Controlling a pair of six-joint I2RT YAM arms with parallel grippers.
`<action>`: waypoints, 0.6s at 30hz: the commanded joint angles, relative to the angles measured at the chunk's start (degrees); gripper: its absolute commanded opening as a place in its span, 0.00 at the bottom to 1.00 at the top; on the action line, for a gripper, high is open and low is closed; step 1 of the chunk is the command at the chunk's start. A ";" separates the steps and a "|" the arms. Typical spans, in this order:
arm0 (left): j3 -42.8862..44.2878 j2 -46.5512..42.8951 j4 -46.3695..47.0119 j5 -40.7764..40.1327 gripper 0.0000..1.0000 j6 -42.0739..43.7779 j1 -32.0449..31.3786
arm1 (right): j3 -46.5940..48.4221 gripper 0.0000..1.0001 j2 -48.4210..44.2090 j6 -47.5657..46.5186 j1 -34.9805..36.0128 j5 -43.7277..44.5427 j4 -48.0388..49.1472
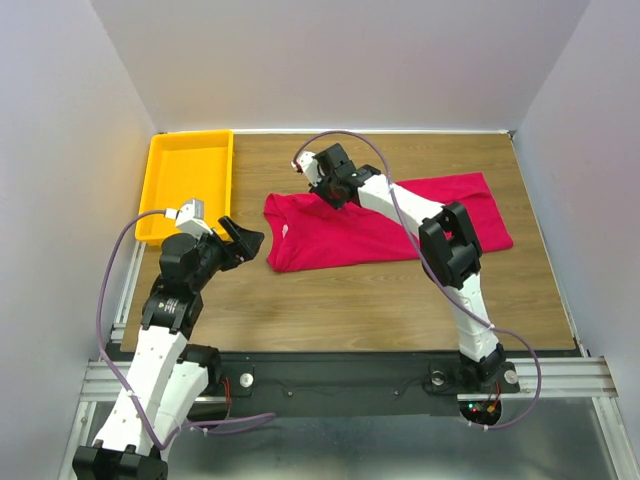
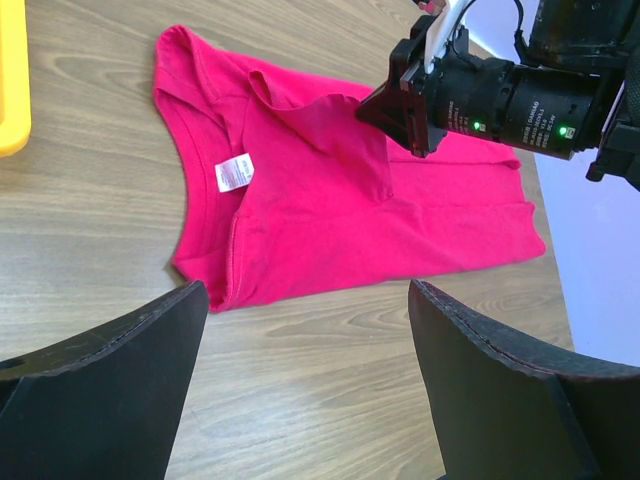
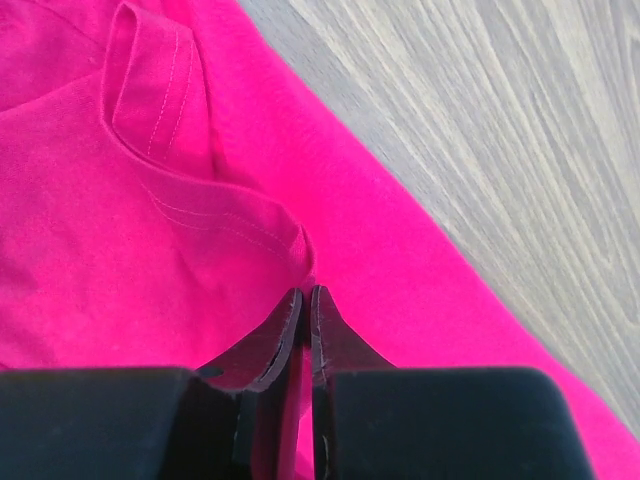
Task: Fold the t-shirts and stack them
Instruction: Fold the tshirt
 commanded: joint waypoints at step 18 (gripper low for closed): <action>-1.16 0.13 3.54 1.74 0.92 0.12 0.34 | 2.76 0.14 1.02 2.34 -2.01 6.97 4.55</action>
